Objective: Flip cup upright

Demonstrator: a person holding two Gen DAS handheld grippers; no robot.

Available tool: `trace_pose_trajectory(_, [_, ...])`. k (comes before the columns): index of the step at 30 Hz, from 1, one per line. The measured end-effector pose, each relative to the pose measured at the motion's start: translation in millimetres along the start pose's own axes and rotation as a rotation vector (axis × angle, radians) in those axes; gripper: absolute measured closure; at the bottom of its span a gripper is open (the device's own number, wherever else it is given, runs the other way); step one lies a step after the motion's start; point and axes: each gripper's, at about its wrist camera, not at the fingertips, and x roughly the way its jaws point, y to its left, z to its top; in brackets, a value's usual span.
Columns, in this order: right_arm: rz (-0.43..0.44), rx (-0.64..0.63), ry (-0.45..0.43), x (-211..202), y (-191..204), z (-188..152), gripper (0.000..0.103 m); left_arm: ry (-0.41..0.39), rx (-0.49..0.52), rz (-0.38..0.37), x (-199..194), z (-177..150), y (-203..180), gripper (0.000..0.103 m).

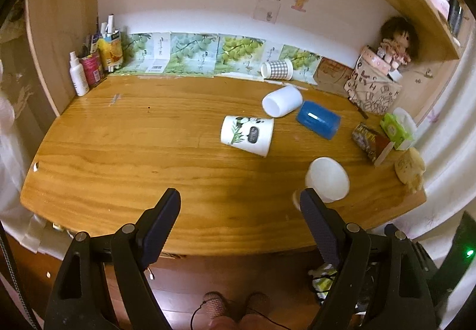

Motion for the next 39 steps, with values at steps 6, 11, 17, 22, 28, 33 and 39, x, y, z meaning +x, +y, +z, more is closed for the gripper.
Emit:
trace_pose_trajectory(6, [0.022,-0.021,0.039,-48,-1,38,0.011,-0.038,-0.038,0.035,-35,1,-25,0.013])
trace_pose_trajectory(11, [0.006,-0.127,0.031,-81,3,61,0.011,-0.085,-0.075,0.080,-62,-2,-41,0.004])
trace_pose_trajectory(17, [0.042,-0.089,0.074,-113,-12,74,0.002,-0.151,-0.080,0.113,-90,-9,-65,0.001])
trace_pose_trajectory(22, [0.060,-0.031,0.046,-138,-21,75,0.002,-0.204,-0.042,0.151,-109,-16,-82,0.001])
trace_pose_trajectory(28, [0.014,-0.040,-0.064,-165,-17,72,0.001,-0.296,-0.039,0.205,-127,-20,-88,0.000])
trace_pose_trajectory(33, [0.033,-0.069,-0.167,-186,-13,68,0.001,-0.363,-0.031,0.223,-137,-24,-93,0.000])
trace_pose_trajectory(39, [0.004,-0.077,-0.238,-198,-15,68,0.001,-0.430,0.027,0.228,-144,-29,-107,0.000])
